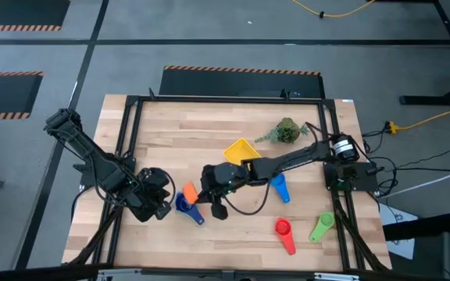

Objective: Nest measuring cups in basket
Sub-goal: Stack the orange measuring cup on top of the dark blue measuring cup

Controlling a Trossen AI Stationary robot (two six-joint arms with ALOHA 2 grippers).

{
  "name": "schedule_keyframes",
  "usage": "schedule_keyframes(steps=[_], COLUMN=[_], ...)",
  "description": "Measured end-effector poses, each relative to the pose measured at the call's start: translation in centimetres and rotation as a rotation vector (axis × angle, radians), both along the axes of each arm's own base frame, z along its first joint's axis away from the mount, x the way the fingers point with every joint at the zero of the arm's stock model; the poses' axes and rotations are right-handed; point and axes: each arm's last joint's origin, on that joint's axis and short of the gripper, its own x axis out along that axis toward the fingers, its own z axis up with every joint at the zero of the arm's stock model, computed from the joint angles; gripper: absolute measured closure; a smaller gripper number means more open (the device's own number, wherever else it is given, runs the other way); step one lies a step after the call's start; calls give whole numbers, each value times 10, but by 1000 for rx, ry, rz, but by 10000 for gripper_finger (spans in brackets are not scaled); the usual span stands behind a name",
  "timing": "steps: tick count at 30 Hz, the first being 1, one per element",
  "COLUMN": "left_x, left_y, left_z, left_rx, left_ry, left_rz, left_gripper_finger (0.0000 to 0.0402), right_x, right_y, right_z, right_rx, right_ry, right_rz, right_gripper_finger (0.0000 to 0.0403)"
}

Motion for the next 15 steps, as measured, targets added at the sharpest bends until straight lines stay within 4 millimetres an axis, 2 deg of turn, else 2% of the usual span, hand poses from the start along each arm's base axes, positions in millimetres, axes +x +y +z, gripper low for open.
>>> schedule_keyframes(steps=[15], left_x=[0], left_y=[0], left_z=[0], left_rx=[-1], left_ry=[-4], left_rz=[1], left_gripper_finger=[393], right_x=[12], right_y=[3], right_z=[-40], right_rx=[-1], right_ry=[45], right_rz=[17], right_gripper_finger=[381])
